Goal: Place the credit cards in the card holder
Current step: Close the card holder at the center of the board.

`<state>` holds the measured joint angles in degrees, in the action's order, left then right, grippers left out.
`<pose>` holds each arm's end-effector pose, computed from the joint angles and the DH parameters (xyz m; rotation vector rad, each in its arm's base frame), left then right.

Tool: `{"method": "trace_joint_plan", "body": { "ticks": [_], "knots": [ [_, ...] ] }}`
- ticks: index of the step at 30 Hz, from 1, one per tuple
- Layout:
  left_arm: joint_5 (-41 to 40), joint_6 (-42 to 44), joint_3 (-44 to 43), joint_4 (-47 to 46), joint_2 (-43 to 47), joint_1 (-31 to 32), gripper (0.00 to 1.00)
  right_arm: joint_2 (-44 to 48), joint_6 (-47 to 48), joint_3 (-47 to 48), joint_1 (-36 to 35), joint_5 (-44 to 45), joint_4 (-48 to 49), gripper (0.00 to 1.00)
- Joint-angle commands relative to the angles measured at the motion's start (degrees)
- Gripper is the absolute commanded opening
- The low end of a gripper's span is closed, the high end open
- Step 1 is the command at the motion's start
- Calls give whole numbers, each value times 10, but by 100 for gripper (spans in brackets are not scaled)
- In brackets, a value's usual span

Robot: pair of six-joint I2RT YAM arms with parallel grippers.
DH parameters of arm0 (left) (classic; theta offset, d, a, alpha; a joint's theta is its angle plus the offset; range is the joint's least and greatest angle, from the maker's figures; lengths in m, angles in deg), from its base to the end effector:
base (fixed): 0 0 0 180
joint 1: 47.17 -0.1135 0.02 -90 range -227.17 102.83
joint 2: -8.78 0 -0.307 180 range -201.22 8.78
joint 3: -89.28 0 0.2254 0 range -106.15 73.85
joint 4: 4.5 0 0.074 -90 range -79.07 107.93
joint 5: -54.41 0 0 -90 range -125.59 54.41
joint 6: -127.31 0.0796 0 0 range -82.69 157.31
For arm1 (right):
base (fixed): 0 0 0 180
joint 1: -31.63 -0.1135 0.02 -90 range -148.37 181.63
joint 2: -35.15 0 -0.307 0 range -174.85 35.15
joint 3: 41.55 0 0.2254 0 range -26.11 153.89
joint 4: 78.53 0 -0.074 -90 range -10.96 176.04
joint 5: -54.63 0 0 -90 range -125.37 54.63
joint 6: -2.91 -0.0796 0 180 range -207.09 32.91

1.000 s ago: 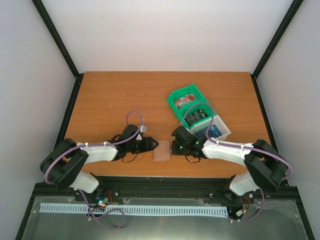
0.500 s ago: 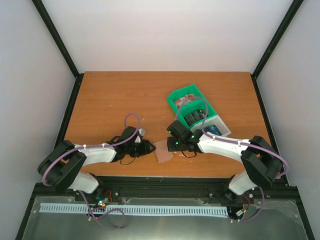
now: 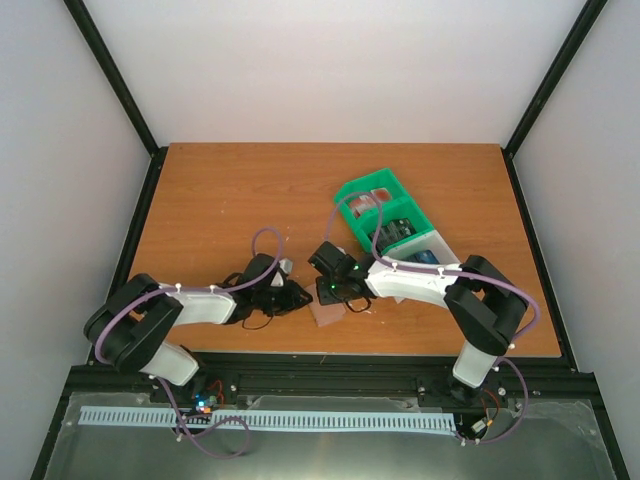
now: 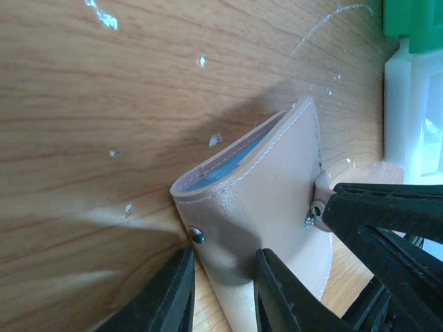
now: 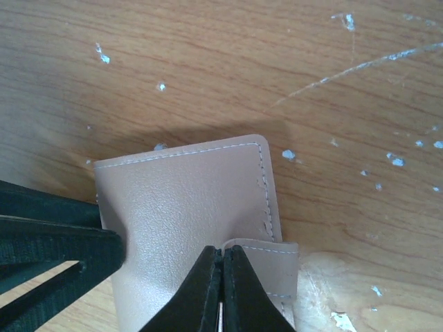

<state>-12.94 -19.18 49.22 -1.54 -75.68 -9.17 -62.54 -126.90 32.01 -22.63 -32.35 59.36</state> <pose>0.1791 -0.1789 0.1529 -0.2245 2.6870 -1.1358 0.1954 0.2643 0.1851 -0.3363 2.7760 0.3802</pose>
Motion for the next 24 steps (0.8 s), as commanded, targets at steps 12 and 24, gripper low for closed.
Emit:
{"method": "trace_joint_plan", "body": {
  "ticks": [12,24],
  "knots": [
    [-25,-6,26,32,13,2,26,22,97,-7,5,-41,-17,3],
    [-14,-8,23,21,1,2,26,-15,133,24,10,-51,-37,3]
  ]
}}
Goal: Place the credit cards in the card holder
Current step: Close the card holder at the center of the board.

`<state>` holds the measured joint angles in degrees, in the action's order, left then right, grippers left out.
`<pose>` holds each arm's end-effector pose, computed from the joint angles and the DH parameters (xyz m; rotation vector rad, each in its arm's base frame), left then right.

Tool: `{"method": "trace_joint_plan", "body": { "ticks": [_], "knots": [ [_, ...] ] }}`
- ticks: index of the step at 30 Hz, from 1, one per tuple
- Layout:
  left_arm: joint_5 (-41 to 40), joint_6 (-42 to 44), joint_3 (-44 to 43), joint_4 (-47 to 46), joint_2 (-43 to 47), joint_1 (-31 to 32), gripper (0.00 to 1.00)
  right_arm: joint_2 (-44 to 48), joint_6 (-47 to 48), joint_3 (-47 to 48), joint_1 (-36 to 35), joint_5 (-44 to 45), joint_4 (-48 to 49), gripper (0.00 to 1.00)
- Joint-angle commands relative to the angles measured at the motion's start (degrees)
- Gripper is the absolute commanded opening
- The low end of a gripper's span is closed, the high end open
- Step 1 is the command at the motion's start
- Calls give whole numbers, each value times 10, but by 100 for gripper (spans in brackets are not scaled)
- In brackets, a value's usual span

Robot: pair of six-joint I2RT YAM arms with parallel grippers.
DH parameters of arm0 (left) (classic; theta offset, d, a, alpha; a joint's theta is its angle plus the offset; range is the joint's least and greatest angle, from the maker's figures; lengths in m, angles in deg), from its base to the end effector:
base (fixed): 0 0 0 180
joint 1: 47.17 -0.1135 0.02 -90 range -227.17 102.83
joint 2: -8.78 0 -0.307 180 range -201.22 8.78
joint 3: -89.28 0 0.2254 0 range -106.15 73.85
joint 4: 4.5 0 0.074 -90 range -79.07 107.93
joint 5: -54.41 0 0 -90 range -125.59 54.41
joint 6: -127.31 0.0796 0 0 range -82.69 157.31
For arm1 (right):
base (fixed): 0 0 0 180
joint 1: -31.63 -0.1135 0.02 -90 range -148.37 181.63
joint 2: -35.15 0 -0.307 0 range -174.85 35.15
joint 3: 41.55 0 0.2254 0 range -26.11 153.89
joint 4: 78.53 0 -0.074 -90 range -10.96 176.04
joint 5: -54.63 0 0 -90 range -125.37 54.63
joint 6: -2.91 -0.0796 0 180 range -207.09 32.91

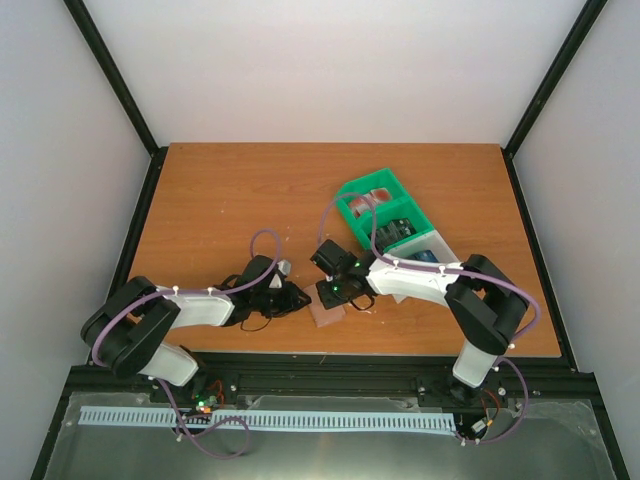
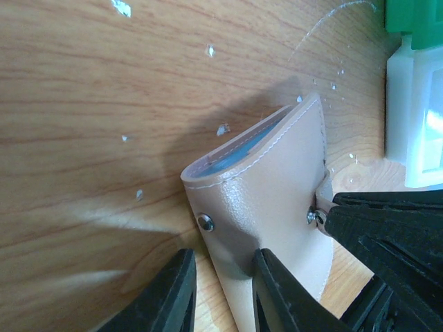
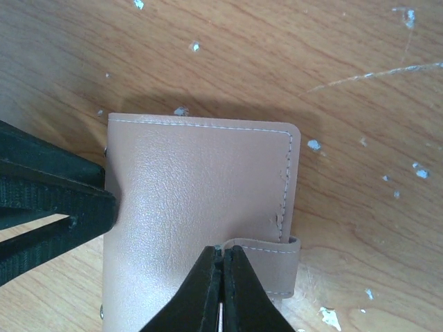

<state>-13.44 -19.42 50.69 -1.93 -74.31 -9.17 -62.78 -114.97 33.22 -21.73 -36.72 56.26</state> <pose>0.1742 -0.1741 0.1521 -0.2327 2.6794 -1.1312 0.1932 0.2629 0.1862 -0.6338 2.7743 0.3794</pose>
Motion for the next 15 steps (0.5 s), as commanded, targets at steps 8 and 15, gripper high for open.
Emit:
{"method": "trace_joint_plan", "body": {
  "ticks": [8,15],
  "knots": [
    [3,-10,7,9,-34,2,20,-19,-4,13,1,-15,1,3],
    [3,-10,7,6,-37,2,19,-28,-25,18,1,-24,8,3]
  ]
}}
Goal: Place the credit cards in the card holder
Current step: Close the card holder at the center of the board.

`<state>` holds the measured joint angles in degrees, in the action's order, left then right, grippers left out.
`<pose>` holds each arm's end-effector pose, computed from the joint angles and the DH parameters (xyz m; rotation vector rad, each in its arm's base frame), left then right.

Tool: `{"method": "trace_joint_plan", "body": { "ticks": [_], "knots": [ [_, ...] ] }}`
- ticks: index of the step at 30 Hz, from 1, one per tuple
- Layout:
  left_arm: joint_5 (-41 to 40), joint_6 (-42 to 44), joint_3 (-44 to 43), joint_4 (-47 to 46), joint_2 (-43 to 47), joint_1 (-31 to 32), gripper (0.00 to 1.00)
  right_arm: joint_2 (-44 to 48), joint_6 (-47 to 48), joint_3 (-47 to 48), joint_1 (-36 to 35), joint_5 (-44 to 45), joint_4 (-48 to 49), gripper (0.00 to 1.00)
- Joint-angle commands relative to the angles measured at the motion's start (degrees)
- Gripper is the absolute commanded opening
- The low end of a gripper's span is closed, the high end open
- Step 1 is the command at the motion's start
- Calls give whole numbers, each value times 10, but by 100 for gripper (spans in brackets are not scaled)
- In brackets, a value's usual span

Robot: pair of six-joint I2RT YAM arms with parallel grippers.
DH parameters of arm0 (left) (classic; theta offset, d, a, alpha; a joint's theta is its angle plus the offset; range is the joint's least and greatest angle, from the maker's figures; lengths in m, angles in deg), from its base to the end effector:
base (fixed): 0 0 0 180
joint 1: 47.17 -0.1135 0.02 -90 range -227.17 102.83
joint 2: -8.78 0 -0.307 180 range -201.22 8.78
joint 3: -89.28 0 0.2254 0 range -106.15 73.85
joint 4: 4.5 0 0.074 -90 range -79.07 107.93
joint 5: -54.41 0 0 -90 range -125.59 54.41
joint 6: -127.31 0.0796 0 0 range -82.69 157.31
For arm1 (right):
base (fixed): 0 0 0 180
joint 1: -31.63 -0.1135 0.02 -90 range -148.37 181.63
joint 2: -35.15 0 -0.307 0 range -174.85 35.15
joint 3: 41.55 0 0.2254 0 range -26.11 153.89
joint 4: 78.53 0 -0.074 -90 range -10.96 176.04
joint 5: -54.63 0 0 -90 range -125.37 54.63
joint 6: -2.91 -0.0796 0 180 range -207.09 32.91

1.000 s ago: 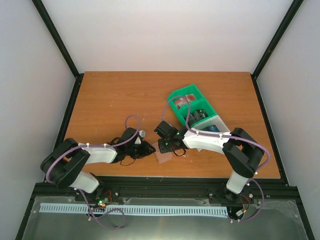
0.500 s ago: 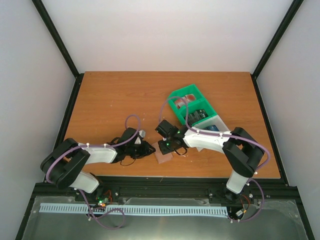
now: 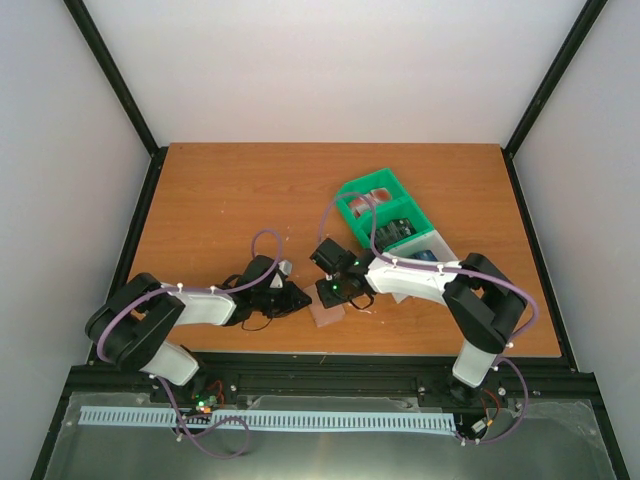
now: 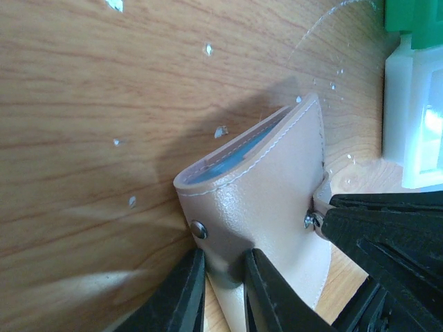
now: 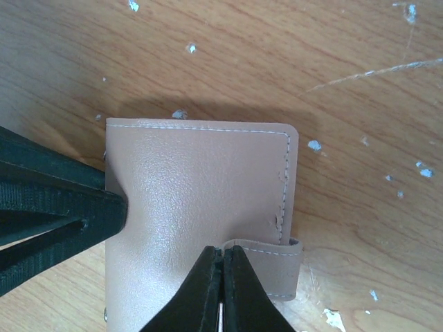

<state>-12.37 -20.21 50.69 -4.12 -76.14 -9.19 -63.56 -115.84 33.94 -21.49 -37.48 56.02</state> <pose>0.1772 -0.1782 0.1491 -0.2398 2.6826 -1.1594 0.1954 0.2653 0.1851 -0.6130 2.7917 0.3924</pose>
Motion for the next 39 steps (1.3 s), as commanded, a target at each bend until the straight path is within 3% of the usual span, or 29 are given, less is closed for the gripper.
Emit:
{"method": "trace_joint_plan", "body": {
  "ticks": [1,18,31,39],
  "knots": [
    [-9,-2,8,29,-19,3,19,-21,-17,12,-1,-19,10,3],
    [-8,-2,9,29,-21,2,19,-54,-11,32,-27,-5,-35,3],
    [-10,-11,7,24,-27,3,14,-69,-61,-9,-39,-51,14,3],
    [-11,-12,7,25,-27,2,14,-41,-93,-36,-41,-30,22,3]
  ]
}}
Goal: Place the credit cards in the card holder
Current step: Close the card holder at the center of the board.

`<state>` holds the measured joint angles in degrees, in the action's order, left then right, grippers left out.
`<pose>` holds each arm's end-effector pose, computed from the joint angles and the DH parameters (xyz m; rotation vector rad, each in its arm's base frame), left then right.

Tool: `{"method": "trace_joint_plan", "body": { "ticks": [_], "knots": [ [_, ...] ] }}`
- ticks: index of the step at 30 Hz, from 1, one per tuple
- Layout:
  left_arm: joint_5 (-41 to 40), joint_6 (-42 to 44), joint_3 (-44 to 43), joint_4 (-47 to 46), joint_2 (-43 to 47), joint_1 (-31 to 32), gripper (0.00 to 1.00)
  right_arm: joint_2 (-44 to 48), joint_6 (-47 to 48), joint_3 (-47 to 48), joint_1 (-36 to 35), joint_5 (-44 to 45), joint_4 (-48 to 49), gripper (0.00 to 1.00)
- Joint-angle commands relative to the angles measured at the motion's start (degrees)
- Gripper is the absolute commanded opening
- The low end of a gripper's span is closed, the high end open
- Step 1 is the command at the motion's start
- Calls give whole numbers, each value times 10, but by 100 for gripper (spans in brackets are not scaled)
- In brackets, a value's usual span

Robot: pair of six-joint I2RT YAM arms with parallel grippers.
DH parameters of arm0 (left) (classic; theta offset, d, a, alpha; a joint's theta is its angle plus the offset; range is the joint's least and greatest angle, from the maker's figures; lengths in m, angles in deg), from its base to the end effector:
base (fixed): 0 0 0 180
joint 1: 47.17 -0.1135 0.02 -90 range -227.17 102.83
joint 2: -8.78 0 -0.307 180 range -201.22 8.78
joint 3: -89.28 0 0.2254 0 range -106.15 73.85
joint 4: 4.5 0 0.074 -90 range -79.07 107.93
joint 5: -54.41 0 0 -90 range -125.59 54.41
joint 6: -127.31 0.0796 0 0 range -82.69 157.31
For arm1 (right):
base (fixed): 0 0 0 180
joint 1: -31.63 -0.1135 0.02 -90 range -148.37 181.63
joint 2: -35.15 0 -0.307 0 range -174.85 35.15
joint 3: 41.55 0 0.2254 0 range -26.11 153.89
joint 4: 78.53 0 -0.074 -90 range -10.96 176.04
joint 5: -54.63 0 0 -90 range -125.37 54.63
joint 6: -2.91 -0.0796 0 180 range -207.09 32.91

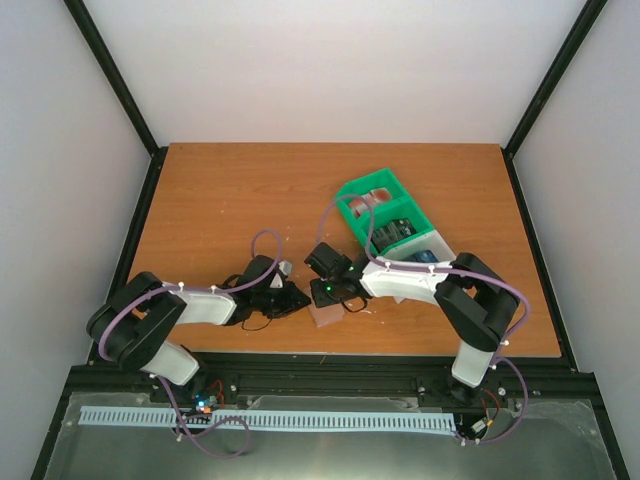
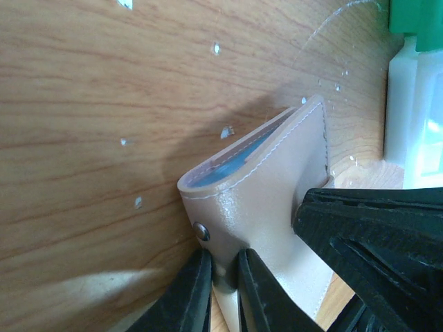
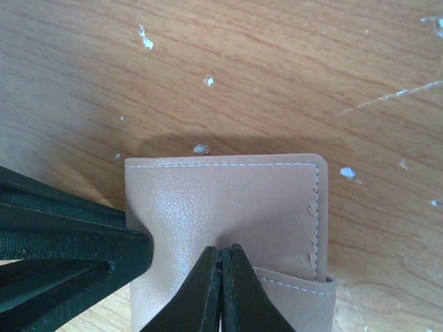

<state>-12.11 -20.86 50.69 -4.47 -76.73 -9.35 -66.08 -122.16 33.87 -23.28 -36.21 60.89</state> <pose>0.1783 -0.1785 0.1475 -0.2584 2.6894 -1.1637 0.1969 0.2823 0.1758 -0.4916 2.7855 0.4326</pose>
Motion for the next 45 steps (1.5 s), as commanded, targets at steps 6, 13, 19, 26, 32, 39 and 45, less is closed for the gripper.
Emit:
{"method": "trace_joint_plan", "body": {
  "ticks": [6,13,19,26,32,39,45],
  "knots": [
    [-16,-5,8,31,-18,4,14,9,-43,-47,-22,-19,-8,3],
    [-16,-4,9,32,-19,4,14,35,-74,-96,-15,-47,53,3],
    [-17,-6,10,34,-19,4,14,49,-119,-153,-14,-71,128,3],
    [-16,-8,9,34,-19,4,15,66,-165,-218,-9,-89,207,3],
    [-15,-9,8,33,-22,3,15,89,-188,-275,11,-95,260,3],
    [-17,-10,8,34,-24,3,15,89,-217,-329,31,-126,332,3],
    [-17,-11,7,35,-26,3,15,62,-244,-357,48,-156,407,3]
  ]
}}
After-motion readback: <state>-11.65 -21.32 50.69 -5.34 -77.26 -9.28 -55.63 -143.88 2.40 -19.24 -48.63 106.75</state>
